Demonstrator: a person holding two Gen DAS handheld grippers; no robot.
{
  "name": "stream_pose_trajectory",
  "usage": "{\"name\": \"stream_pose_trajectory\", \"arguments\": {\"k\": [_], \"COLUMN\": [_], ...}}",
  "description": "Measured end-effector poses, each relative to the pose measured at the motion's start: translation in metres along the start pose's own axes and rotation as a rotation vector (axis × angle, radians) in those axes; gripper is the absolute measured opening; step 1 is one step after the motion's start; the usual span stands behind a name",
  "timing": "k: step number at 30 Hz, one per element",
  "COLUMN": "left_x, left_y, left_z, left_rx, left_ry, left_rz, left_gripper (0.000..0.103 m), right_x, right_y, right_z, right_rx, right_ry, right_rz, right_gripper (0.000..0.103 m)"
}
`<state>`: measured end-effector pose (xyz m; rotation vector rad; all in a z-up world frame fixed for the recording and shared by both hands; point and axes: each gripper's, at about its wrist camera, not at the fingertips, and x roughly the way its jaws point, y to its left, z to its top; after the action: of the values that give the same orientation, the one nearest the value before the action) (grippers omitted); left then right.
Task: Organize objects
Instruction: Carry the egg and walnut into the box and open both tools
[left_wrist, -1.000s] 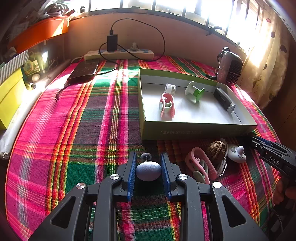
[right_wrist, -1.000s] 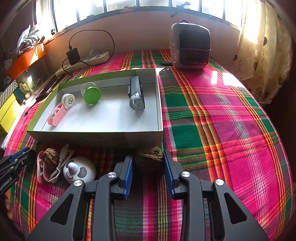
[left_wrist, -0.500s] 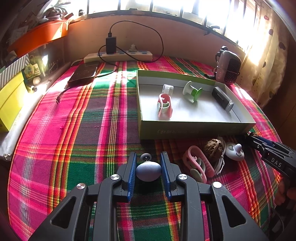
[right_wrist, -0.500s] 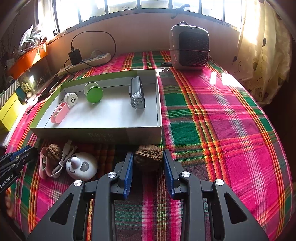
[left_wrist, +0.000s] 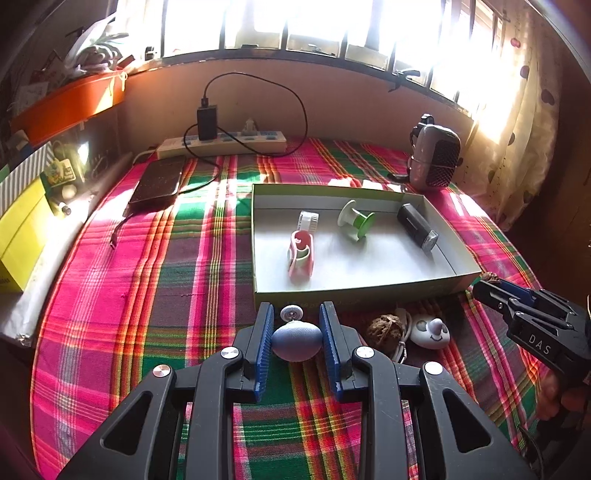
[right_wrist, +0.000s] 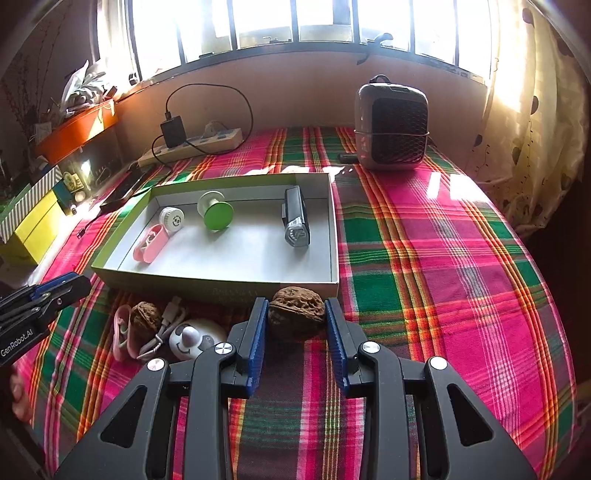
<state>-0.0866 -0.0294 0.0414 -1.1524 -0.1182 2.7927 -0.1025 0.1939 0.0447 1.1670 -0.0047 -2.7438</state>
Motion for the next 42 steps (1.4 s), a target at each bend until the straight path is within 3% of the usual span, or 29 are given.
{"name": "stream_pose_trajectory", "arguments": {"k": [16, 30, 42], "left_x": [0.03, 0.076, 0.1], "left_y": [-0.024, -0.034, -0.035], "left_z": [0.041, 0.06, 0.066], "left_rx": [0.046, 0.098, 0.099], "left_ry": [-0.001, 0.049, 0.089], "left_rz": [-0.047, -0.029, -0.028], "left_gripper": [0.024, 0.024, 0.024], "right_x": [0.017, 0.08, 0.115], "right_y": [0.012, 0.023, 0.03], "right_z": [0.049, 0.091, 0.101], "right_rx": [-0.073, -0.124, -0.145], "right_ry": [-0.035, 0.034, 0.09], "right_rz": [0.069, 0.108, 0.132], "right_gripper": [0.032, 0.032, 0.032]}}
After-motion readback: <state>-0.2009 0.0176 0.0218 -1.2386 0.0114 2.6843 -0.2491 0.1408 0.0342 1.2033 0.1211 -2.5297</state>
